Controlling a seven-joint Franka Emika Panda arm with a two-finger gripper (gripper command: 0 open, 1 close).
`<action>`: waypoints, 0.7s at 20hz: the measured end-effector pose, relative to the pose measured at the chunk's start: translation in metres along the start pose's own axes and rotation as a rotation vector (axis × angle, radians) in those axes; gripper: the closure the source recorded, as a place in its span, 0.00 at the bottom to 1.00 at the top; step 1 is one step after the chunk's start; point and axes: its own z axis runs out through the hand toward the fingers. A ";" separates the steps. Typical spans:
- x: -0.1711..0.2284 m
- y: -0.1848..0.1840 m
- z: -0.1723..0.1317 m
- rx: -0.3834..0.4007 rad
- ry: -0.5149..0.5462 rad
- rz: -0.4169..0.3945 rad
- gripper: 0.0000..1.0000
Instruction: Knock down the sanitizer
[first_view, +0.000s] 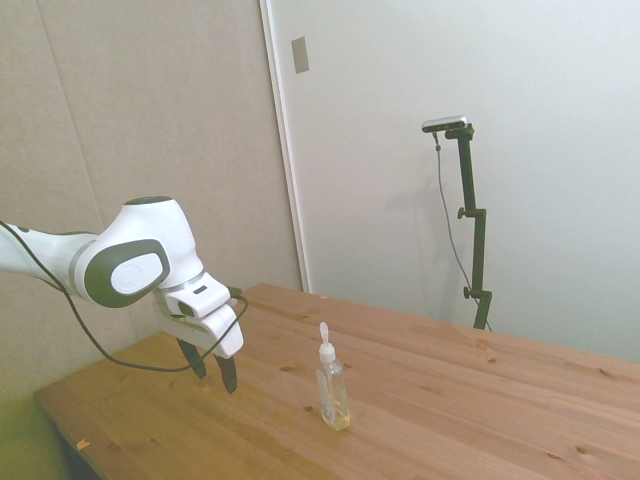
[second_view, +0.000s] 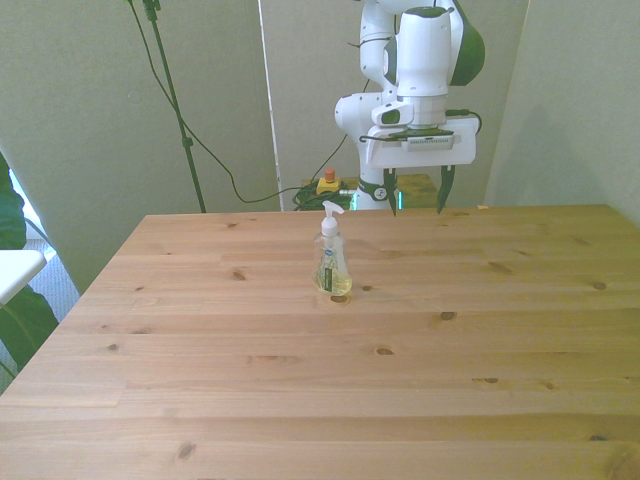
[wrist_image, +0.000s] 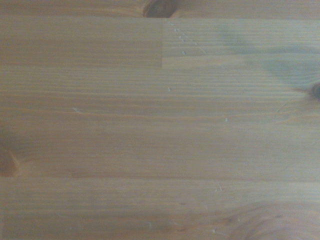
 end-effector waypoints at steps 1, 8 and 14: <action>0.000 0.000 0.001 -0.001 -0.001 0.000 0.00; 0.034 0.029 -0.005 -0.023 0.022 0.075 1.00; 0.055 0.071 -0.012 -0.029 0.042 0.153 1.00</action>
